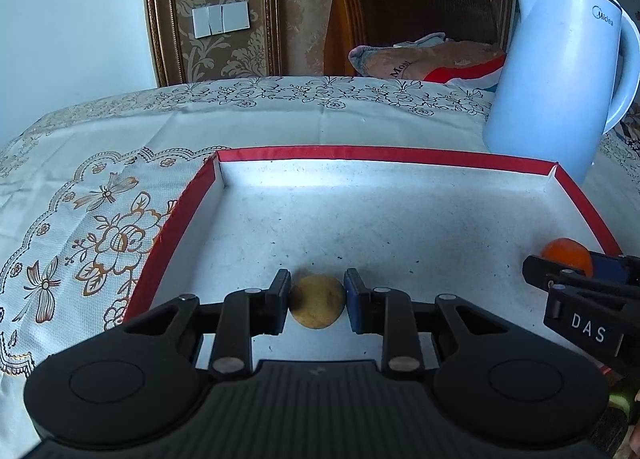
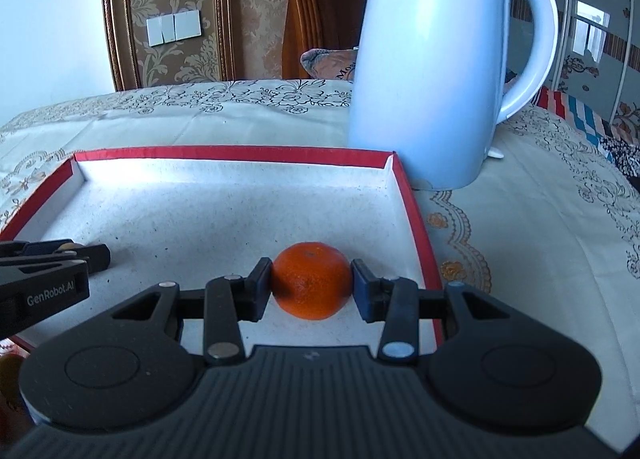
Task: Organize fruits
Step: 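Lower both fruits into the tray and open both grippers, then withdraw both grippers from the tray back toward the remaining items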
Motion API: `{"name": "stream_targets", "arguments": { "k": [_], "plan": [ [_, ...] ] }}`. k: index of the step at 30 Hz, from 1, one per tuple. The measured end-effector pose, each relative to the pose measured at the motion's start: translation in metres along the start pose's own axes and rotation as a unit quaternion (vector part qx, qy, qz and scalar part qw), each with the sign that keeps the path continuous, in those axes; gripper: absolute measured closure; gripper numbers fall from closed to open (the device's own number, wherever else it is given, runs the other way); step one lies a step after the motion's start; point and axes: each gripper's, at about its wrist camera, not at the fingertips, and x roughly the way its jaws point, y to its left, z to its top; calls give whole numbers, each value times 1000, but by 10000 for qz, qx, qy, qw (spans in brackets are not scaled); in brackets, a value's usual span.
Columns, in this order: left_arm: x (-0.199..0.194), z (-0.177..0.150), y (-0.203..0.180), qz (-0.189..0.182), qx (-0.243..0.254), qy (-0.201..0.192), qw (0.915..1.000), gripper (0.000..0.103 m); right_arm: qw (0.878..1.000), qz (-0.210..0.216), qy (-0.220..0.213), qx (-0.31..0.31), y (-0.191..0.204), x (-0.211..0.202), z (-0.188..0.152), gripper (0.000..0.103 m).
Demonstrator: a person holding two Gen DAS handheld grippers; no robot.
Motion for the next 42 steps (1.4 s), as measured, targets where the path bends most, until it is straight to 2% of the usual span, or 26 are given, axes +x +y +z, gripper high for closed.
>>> {"name": "stream_targets", "arguments": {
  "k": [10,12,13,14,15,17,22,24,26,31,35,42],
  "plan": [
    [-2,-1,0,58,8,-13,10000,73,10000,-8,6,0,0,-1,0,63],
    [-2,-2,0,119,-9,-13,9999,63,10000,-27,-1,-13,0,-1,0,63],
    [-2,-2,1,114,-41,-8,9999,47,10000,-36,-15,-15,1,-1,0,63],
    [-2,-1,3,75,-84,-4,9999,41,10000,-34,-26,-19,1,-2,0,62],
    [-4,-1,4,33,-110,-37,9999,41,10000,-28,-27,-16,1,-2,0,60],
    [-6,-1,3,40,-90,-109,9999,41,10000,-40,-64,3,1,-3,0,51],
    [-5,-1,4,23,-101,-69,9999,41,10000,-26,-89,34,0,-4,0,44],
    [-7,-1,6,10,-148,-97,9998,41,9999,-43,-149,62,-1,-6,0,32],
    [-8,-1,8,14,-202,-91,9998,41,9997,-55,-203,91,-2,-8,0,26],
    [-9,-1,8,-12,-207,-62,9998,41,9997,-56,-221,82,-1,-9,-1,25],
    [-12,-2,7,2,-148,-125,9998,41,9995,-47,-294,139,-3,-12,-1,17],
    [-16,-2,10,-17,-183,-195,9996,41,9991,-51,-393,119,-2,-17,-5,15]
  ]
}}
